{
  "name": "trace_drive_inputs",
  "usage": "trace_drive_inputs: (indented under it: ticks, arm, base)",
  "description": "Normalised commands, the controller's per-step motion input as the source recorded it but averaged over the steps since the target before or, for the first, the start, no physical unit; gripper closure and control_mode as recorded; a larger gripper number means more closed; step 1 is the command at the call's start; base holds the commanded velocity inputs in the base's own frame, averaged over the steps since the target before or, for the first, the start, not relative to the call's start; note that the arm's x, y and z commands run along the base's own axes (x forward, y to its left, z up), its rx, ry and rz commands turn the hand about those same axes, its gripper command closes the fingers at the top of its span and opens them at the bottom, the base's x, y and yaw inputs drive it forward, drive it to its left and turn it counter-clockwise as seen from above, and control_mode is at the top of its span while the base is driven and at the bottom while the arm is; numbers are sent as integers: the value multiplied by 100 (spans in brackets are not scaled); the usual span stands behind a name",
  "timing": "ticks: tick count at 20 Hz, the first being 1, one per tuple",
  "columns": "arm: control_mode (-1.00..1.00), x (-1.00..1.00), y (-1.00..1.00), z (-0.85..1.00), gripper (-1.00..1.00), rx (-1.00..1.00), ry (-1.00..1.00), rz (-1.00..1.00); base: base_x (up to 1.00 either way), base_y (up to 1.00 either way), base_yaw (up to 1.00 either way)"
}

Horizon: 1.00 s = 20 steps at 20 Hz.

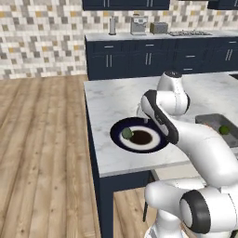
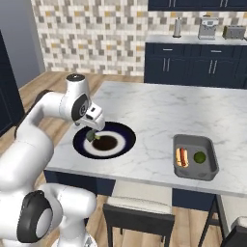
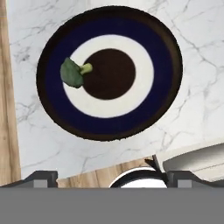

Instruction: Place one cooked food and one vegetable from the large plate to each tupperware container.

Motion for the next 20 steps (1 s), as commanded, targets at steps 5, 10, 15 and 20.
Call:
trace_drive_inputs:
  ticks: [5,10,15,20]
  arm:
    - [-100,82,20,-27,-100,4,12,16]
    - [-100,23,5,-8,-100,0,1,44]
    - [-100,17,25,-34,-100,0,1,37]
    - [-100,43,38,-49,-100,0,6,7]
  base:
    - [0,0,0]
    - [0,0,0]
    - [0,0,0]
    - [0,0,0]
